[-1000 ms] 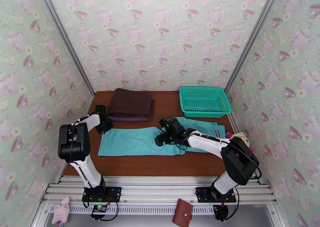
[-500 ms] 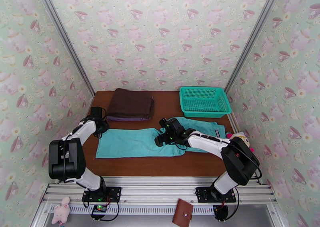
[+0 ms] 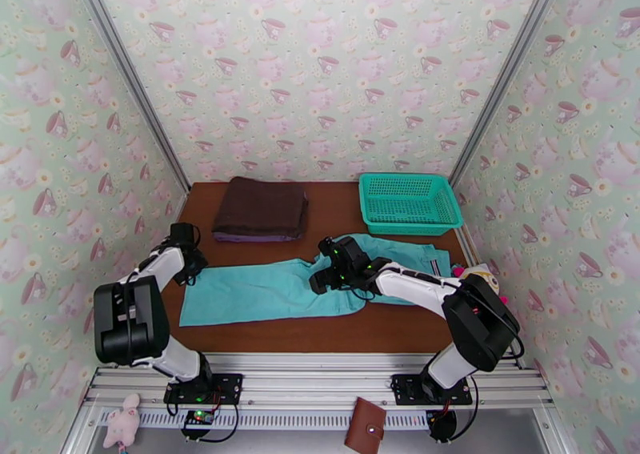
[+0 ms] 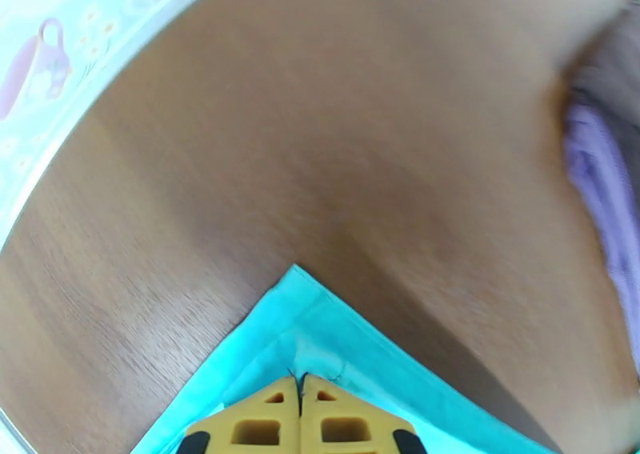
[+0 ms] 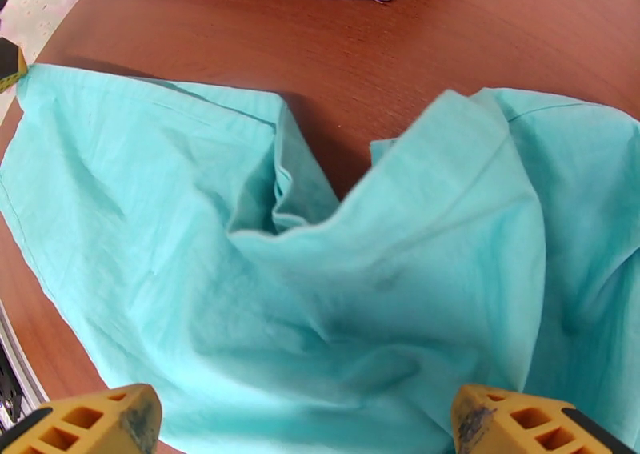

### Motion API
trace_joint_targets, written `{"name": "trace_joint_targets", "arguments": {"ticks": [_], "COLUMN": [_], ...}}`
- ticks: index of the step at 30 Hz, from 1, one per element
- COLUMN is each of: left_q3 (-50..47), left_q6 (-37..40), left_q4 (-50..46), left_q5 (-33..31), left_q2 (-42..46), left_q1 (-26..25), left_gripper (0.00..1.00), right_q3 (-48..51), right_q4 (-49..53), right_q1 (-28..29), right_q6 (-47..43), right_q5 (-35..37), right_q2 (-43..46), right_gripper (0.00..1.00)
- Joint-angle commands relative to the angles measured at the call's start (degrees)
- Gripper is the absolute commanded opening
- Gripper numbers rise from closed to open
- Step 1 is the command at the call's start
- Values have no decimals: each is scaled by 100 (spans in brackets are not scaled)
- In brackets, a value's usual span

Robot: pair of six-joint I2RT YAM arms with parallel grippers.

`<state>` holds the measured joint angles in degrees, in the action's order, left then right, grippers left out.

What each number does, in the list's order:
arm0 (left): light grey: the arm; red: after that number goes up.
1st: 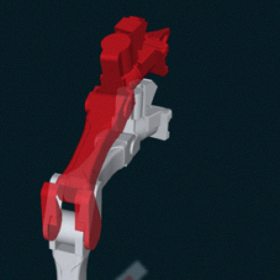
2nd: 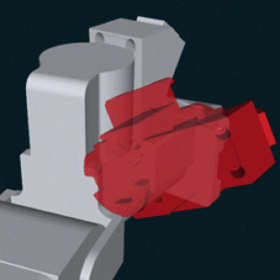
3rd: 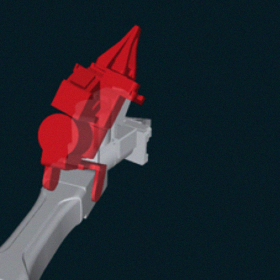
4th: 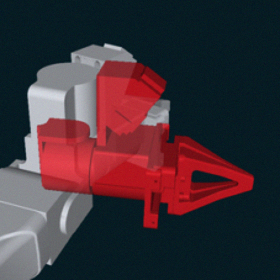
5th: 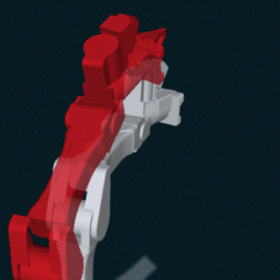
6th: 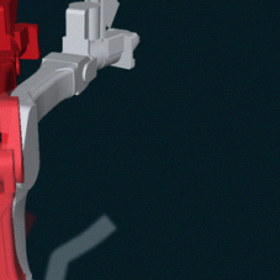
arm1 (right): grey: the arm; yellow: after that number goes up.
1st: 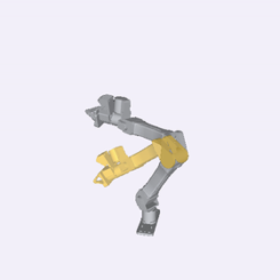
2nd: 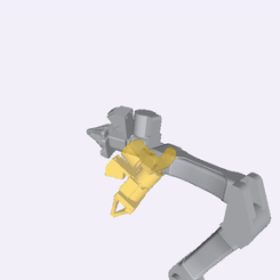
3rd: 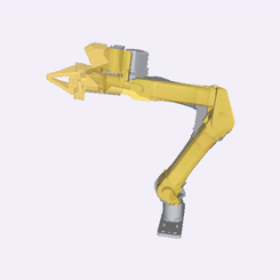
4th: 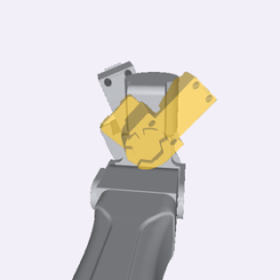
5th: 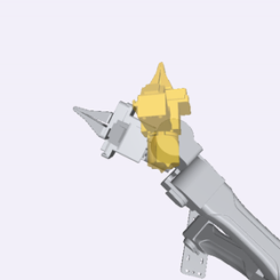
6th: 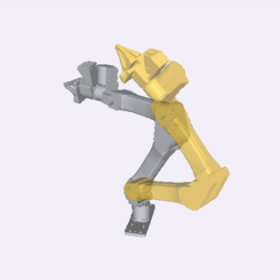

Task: Fold and stack the trousers

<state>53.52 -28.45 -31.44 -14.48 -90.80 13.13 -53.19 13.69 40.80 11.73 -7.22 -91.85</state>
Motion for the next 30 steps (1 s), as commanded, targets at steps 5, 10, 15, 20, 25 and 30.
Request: {"name": "trace_joint_targets", "arguments": {"ticks": [5, 10, 15, 20, 25, 30], "left_q3": [-112, -282, -391, -382, -368, -346], "left_q6": [-21, 111, 109, 133, 214, 234], "left_q4": [89, 196, 406, 467, 475, 293], "left_q5": [-373, -130, 45, 233, 282, 47], "left_q2": [751, 718, 771, 757, 705, 842], "left_q1": [76, 456, 568, 568, 577, 923], "left_gripper": [0, 0, 0, 0, 0, 0], "right_q3": [556, 1188, 1624, 1354, 1129, 1106], "right_q4": [-306, -666, -693, -668, -911, -798], "right_q1": [-719, -1206, -1898, -2479, -2510, -2630], "right_q6": [612, 713, 1140, 1490, 1883, 2176], "right_q5": [540, 727, 1089, 119, -156, -233], "right_q2": [638, 1654, 2216, 1011, -110, -252], "right_gripper": [99, 99, 99, 99, 99, 99]}}
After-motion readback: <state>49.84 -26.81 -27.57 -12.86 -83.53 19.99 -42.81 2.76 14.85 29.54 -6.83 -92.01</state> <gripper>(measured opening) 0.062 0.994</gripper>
